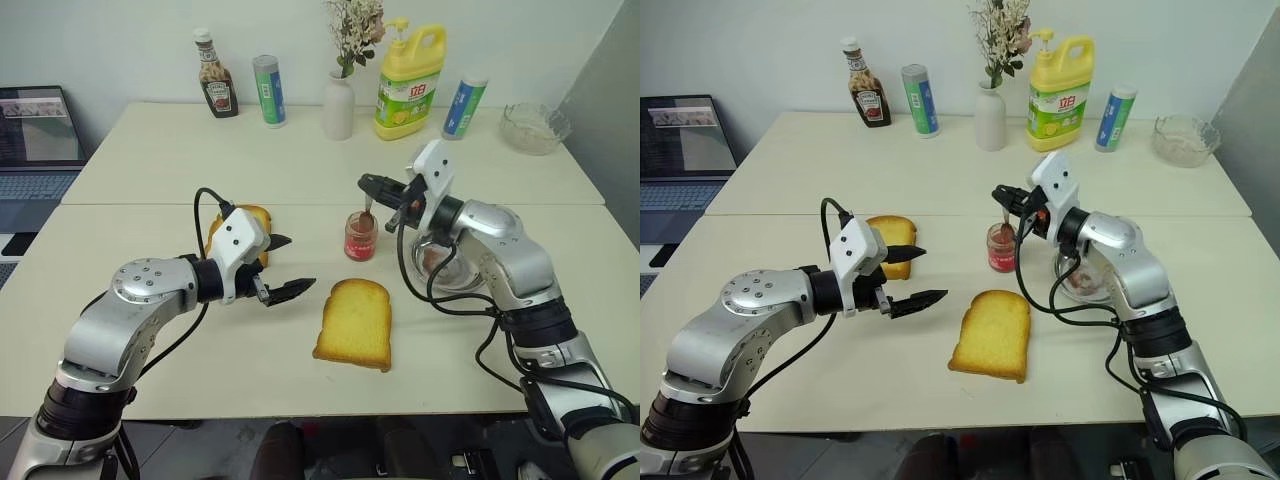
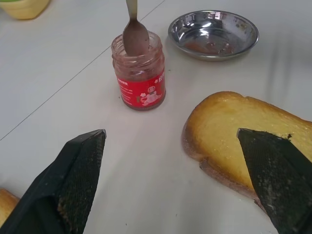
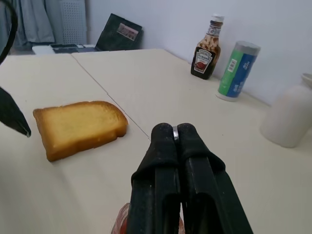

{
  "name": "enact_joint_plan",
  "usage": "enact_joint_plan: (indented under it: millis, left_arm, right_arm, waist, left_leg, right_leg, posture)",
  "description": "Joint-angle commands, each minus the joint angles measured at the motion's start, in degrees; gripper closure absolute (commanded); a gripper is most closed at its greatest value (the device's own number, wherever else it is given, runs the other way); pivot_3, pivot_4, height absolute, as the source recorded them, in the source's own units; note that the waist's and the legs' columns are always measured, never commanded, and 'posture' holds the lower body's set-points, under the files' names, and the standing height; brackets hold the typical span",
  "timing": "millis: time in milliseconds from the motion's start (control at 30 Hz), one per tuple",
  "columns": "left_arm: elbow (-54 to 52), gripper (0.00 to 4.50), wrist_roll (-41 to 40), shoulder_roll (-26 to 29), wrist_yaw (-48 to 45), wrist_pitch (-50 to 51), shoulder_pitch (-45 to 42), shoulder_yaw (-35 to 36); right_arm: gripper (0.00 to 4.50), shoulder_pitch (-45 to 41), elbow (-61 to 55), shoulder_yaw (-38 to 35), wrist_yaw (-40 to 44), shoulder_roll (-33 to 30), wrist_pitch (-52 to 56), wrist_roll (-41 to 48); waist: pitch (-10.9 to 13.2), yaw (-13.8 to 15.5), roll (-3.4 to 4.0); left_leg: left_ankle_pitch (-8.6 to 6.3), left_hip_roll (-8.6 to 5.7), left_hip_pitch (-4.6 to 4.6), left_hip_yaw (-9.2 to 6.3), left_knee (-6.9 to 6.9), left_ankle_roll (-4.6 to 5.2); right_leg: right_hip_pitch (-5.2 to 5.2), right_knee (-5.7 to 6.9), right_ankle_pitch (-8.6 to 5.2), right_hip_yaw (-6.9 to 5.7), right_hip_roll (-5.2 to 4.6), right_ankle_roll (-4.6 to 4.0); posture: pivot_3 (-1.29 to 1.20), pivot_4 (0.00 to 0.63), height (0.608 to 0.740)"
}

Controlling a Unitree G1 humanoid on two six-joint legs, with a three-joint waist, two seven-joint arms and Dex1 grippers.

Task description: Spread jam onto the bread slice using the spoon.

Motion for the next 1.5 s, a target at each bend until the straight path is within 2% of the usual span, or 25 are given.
enact_joint_plan:
  millis: [33, 267, 400, 700, 1033, 1500]
  left_arm:
    - [-1.75, 0.00, -0.53, 0.50, -0.16, -0.05, -0.74, 0.65]
    - [-1.50, 0.00, -0.25, 0.78, -0.92, -0.57, -0.85, 0.27]
    - [-1.43, 0.00, -0.03, 0.71, -1.13, -0.86, -0.98, 0.10]
    - [-1.53, 0.00, 0.62, 0.47, -1.15, -1.16, -0.90, -0.16]
    - [-1.54, 0.00, 1.06, 0.05, -0.92, -1.44, -0.81, -0.60]
    - [-1.05, 0.00, 1.59, -0.07, -0.92, -2.21, -0.62, -0.95]
  right_arm:
    - [4.48, -0.74, 0.88, 1.84, 0.42, -0.36, -7.64, -6.49]
    - [4.48, 0.30, 4.32, 3.67, 1.49, 0.38, -13.42, -11.95]
    - [4.48, 0.87, 5.33, 4.02, 2.43, 1.00, -13.13, -13.06]
    - [4.48, 2.03, 3.67, 2.42, 1.97, 3.45, -4.59, -11.76]
    - [4.48, 2.28, -0.28, -3.71, -2.60, 9.10, 12.43, -5.81]
    - [4.48, 3.23, -0.74, -9.97, -8.24, 13.44, 21.81, -0.31]
  waist:
    - [0.00, -0.01, 0.00]
    - [0.00, 0.00, 0.00]
    - [0.00, 0.00, 0.00]
    - [0.00, 0.01, 0.00]
    - [-0.01, -0.01, -0.01]
    - [-0.01, -0.02, -0.01]
  left_leg:
    - [0.00, 0.00, 0.00, 0.00, 0.00, 0.00]
    - [0.00, -0.01, 0.00, 0.00, 0.01, 0.00]
    - [0.00, 0.00, 0.00, -0.01, 0.01, -0.01]
    - [0.00, 0.00, 0.02, -0.02, 0.02, -0.01]
    - [0.00, 0.00, 0.06, -0.01, 0.02, -0.01]
    - [0.00, -0.01, 0.06, -0.01, 0.01, -0.01]
  right_leg:
    - [0.00, 0.00, 0.00, 0.00, 0.00, 0.00]
    - [0.00, 0.01, 0.00, 0.00, -0.01, 0.00]
    - [0.00, 0.02, 0.00, 0.00, -0.01, -0.01]
    - [0.01, 0.05, 0.01, -0.01, -0.01, -0.01]
    - [0.02, 0.09, 0.00, 0.00, -0.01, -0.01]
    - [0.02, 0.11, 0.00, 0.00, -0.01, -0.01]
  posture:
    - [0.00, 0.150, 0.740]
    - [0.00, 0.150, 0.740]
    - [0.00, 0.150, 0.740]
    - [0.00, 0.150, 0.740]
    - [0.00, 0.150, 0.740]
    - [0.00, 0.150, 0.740]
